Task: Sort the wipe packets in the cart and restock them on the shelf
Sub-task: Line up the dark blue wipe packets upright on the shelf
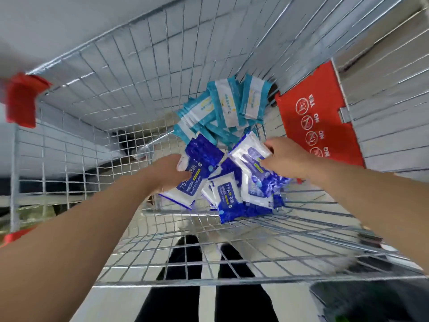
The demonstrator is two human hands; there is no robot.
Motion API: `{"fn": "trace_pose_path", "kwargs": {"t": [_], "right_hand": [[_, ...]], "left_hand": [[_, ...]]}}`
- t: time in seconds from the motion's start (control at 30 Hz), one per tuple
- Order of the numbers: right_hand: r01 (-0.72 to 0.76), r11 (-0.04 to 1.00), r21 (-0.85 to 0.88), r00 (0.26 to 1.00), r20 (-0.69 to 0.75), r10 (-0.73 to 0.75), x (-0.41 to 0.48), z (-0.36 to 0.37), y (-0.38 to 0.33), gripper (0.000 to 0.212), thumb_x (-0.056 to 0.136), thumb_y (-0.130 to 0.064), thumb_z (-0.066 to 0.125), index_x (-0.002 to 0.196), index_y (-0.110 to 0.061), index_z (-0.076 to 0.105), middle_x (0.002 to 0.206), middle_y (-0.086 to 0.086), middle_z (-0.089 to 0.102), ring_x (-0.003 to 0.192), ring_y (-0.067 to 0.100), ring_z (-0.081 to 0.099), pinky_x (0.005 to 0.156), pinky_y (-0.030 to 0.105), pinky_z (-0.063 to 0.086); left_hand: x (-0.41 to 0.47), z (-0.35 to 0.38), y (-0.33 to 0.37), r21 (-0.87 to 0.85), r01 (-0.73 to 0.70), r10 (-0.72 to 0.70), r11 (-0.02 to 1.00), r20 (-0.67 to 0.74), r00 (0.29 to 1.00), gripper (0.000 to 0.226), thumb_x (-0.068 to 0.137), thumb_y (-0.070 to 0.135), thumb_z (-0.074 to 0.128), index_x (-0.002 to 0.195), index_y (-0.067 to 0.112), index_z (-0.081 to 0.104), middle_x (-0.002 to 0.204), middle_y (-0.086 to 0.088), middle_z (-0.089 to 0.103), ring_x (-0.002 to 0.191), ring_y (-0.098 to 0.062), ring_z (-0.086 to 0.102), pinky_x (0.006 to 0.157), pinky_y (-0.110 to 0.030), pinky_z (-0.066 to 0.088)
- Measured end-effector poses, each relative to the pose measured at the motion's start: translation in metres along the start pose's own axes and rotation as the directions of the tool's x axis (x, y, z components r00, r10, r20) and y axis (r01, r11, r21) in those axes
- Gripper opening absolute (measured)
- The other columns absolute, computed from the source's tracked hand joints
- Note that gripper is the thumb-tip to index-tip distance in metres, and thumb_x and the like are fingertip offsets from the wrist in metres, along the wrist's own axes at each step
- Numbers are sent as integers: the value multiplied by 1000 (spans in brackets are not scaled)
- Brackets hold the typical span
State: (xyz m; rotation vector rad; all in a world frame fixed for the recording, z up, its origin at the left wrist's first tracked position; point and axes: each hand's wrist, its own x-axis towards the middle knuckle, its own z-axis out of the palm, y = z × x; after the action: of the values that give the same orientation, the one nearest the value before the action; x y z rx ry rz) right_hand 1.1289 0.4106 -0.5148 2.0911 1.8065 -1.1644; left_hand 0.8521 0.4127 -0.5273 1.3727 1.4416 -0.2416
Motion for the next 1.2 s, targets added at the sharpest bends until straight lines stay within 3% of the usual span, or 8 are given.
{"fn": "trace_pose_path", "kwargs": {"t": [0.13,0.27,0.5,0.7,0.83,0.93,1.07,1.2], "right_hand": [[59,994,88,993,-105,-50,-18,-30,-43,8,85,-8,56,90,-8,50,80,8,52,60,19,48,44,25,31],[183,968,169,971,-183,-152,-55,-64,-93,9,88,-9,50,94,-11,43,75,3,45,58,17,43,45,27,28],[549,828,113,806,-335,-488,-173,-129,-200,8,89,-13,53,94,-12,47,76,-5,49,61,11,45,45,19,33],[760,649,38,618,-351,-703,-280,-157,-310,10,88,-12,53,96,-9,48,85,3,56,72,19,52,57,29,39],[871,490,-32,453,-328,-829,-350,-154,-386,9,89,-14,53,94,-13,46,83,-4,55,68,11,51,53,25,39],[928,368,-64,334,-300,-894,-402,-144,-446,15,90,-18,56,99,-11,46,96,1,61,81,17,60,63,33,49],[973,212,-96,177,-284,-942,-467,-116,-524,19,90,-21,60,99,-11,47,91,-6,58,75,5,57,54,19,43],[988,140,-68,117,-273,-955,-526,-64,-603,25,90,-19,60,107,-4,50,102,3,63,91,20,63,72,37,53]], "left_hand": [[-39,-23,6,14,30,-29,999,-80,996,41,93,37,53,126,15,47,118,-7,62,98,-25,61,79,-33,49],[-100,-44,17,-162,22,-55,987,-205,977,21,93,29,51,110,17,55,100,-4,67,83,-19,61,69,-29,45],[-268,-66,40,-218,-155,23,964,-509,861,17,84,14,64,98,21,56,92,-2,69,79,-16,65,74,-32,51],[-427,-87,24,-203,-138,-75,969,-780,622,33,81,26,70,110,26,53,98,6,66,83,-10,65,70,-28,52],[-526,-97,-2,-194,-154,-107,969,-889,444,34,81,24,70,112,24,57,99,5,69,83,-11,66,75,-32,54],[-595,-106,-30,-233,-191,-169,954,-939,301,37,79,25,74,112,23,57,99,5,70,84,-13,68,79,-38,56],[-678,-112,-78,-232,-213,-210,949,-970,120,31,79,27,75,104,24,57,91,11,69,71,-6,66,60,-26,51],[-756,-117,-148,-253,-211,-259,944,-966,-1,33,80,28,74,107,24,57,92,13,68,73,-3,65,60,-20,46]]}}
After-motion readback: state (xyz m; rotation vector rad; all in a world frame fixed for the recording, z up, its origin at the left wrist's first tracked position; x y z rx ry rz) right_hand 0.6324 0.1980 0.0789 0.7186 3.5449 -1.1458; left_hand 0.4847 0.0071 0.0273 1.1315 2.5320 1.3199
